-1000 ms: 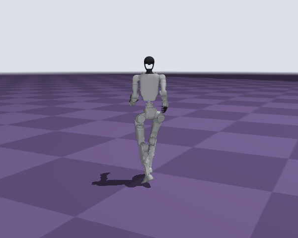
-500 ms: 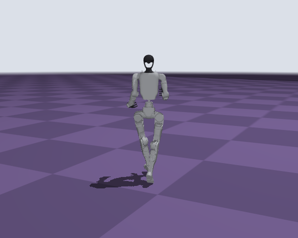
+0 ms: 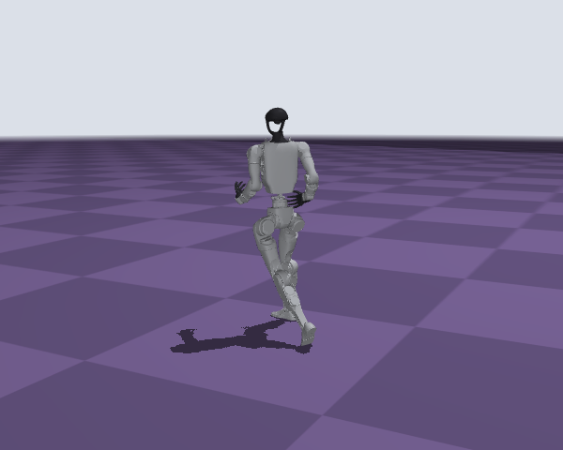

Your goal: Walk run

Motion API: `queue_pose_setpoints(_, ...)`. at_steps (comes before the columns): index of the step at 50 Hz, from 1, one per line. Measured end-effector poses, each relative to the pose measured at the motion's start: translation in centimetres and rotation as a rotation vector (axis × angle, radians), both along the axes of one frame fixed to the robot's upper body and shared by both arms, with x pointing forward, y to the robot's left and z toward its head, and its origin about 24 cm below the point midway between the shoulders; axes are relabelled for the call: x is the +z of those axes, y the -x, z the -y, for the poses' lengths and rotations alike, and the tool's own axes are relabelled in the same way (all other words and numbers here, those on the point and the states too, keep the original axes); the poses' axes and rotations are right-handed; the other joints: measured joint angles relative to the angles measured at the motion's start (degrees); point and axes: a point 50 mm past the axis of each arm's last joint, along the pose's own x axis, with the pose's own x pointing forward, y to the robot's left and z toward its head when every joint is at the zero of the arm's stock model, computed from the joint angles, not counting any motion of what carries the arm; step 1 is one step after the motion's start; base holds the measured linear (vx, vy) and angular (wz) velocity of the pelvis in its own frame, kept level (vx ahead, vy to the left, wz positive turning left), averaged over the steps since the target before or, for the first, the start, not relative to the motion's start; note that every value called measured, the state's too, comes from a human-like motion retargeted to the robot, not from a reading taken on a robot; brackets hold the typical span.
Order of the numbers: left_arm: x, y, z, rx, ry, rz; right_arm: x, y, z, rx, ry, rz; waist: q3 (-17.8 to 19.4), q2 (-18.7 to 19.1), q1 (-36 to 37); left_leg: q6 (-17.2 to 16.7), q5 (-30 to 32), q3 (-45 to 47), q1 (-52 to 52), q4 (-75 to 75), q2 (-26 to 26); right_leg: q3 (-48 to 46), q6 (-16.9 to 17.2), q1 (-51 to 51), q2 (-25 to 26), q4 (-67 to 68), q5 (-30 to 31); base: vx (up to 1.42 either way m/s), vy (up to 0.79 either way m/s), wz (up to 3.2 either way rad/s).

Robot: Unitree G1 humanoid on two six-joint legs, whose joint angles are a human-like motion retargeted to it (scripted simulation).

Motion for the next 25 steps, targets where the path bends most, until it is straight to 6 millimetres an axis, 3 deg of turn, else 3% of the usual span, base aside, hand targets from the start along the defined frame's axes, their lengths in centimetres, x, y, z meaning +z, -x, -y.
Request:
queue_pose_setpoints(2,0.8,0.1,-1.0,-0.016,-0.032,0.028,-0.1,-0.6,-1.2,0.026,-0.038,0.016,-1.4,-0.3,1.6,-6.2,5.7,3.2,-3.8,11.1,0.4,-6.8,-6.5,-0.8,0.2,7.4,-10.2,1.3,-0.55,0.59)
queue_pose_setpoints(3,0.9,0.4,-1.3,-0.032,-0.042,0.034,-0.1,-0.9,-1.9,0.028,-0.065,0.021,-2.5,-0.3,3.5,-7.7,8.5,8.2,-7.2,17.6,1.8,-2.0,-7.5,-0.8,3.1,12.3,-15.2,0.99,-0.39,0.66)
queue_pose_setpoints(5,0.5,0.1,-0.8,-0.094,-0.034,0.036,-0.2,-3.3,-1.9,-0.028,-0.136,0.064,-2.3,0.3,4.2,-12.5,8.9,8.0,-14.7,31.9,5.6,-7.2,-8.2,0.0,1.8,14.8,-18.3,0.69,-0.14,1.92)
queue_pose_setpoints(8,-1.0,1.1,1.3,-0.037,0.031,-0.038,0.3,-6.8,-2.9,0.041,-0.248,0.105,-3.0,-1.4,4.9,-1.4,-0.8,21.5,-19.9,34.4,11.8,-10.7,-9.1,5.0,-2.3,12.8,-19.7,0.73,0.09,1.24)
queue_pose_setpoints(10,-1.7,1.7,2.5,-0.013,0.062,-0.064,2.3,-9.9,-2.5,0.06,-0.291,0.219,-2.0,-1.7,6.2,0.3,-5.2,23.3,-25.0,32.6,11.2,-13.0,-10.2,8.9,-2.6,8.5,-17.2,0.73,0.22,1.08)
queue_pose_setpoints(14,-2.7,3.3,2.6,0.001,0.057,-0.129,6.9,-13.6,-1.2,0.136,-0.198,0.444,-1.2,-3.9,12.0,0.2,-13.3,27.5,-31.6,17.9,8.7,-21.5,-8.5,15.7,-4.5,1.2,-11.9,0.56,0.03,0.82)
queue_pose_setpoints(18,-2.5,3.2,1.5,-0.001,-0.028,-0.12,10.5,-15.1,0.0,0.211,-0.067,0.575,0.3,-2.5,13.7,5.0,-19.3,34.1,-34.1,-1.8,8.7,-30.0,-7.7,22.3,-1.1,-2.5,-12.1,0.61,-0.04,1.65)
queue_pose_setpoints(20,-2.2,2.7,0.9,0.012,-0.073,-0.108,11.4,-15.3,0.4,0.219,-0.036,0.609,0.8,-1.8,13.6,5.2,-21.9,40.1,-33.5,-9.6,8.2,-34.2,-7.4,25.9,0.9,-3.3,-13.9,0.76,-0.04,1.7)
queue_pose_setpoints(23,-2.1,2.2,0.4,0.058,-0.112,-0.112,10.9,-15.1,0.6,0.219,-0.051,0.582,1.0,-3.9,15.7,12.4,-19.1,53.7,-28.4,-13.6,8.5,-34.3,-6.2,31.2,1.2,-1.5,-14.4,0.95,-0.25,0.7)
queue_pose_setpoints(25,-2.4,2.1,0.4,0.077,-0.118,-0.127,9.3,-14.7,0.8,0.205,-0.088,0.51,0.7,-5.2,18.4,13.4,-23.7,49.3,-25.3,-12.7,7.3,-34.8,-5.2,33.4,0.9,3.0,-8.0,1.04,-0.36,0.04)
